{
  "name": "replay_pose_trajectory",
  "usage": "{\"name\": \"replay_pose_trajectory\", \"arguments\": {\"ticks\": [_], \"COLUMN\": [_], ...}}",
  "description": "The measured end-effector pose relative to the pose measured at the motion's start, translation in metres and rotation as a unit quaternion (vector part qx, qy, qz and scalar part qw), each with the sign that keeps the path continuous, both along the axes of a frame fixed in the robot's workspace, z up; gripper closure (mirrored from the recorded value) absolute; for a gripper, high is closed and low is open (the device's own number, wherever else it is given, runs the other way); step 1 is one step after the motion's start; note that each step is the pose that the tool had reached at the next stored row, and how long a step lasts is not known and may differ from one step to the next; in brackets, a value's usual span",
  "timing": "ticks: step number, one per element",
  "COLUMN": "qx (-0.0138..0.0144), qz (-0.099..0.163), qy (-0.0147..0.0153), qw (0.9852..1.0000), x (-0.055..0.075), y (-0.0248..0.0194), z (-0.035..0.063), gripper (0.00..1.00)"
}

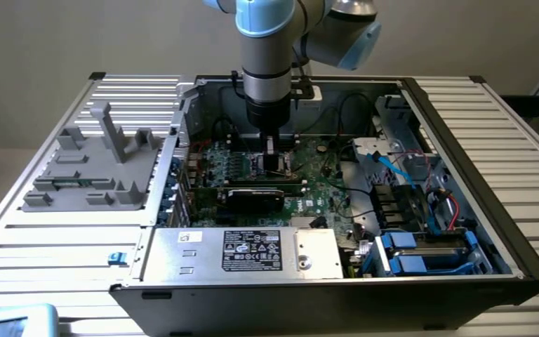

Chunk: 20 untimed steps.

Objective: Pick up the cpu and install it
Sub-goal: 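Place the cpu into insertion slot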

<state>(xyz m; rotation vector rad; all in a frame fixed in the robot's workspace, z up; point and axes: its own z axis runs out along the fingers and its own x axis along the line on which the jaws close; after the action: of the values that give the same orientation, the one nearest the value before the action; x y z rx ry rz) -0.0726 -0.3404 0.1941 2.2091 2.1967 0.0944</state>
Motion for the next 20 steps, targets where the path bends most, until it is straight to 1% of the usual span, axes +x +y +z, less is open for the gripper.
{"name": "replay_pose_trajectory", "arguments": {"ticks": [15, 16, 18, 19, 20], "qx": [0.0000, 0.0004, 0.0003, 0.0002, 0.0002], "qz": [0.000, 0.000, 0.000, 0.000, 0.000], "qy": [0.0000, -0.0001, -0.0002, -0.0002, -0.0001], "qw": [1.0000, 1.0000, 1.0000, 1.0000, 1.0000], "x": [0.0000, 0.0000, 0.0001, 0.0001, 0.0000], "y": [0.0000, 0.0001, 0.0001, 0.0001, 0.0001], "z": [-0.0001, -0.0002, -0.0002, -0.0002, -0.0001], "gripper": [0.44, 0.44, 0.43, 0.36, 0.36]}}
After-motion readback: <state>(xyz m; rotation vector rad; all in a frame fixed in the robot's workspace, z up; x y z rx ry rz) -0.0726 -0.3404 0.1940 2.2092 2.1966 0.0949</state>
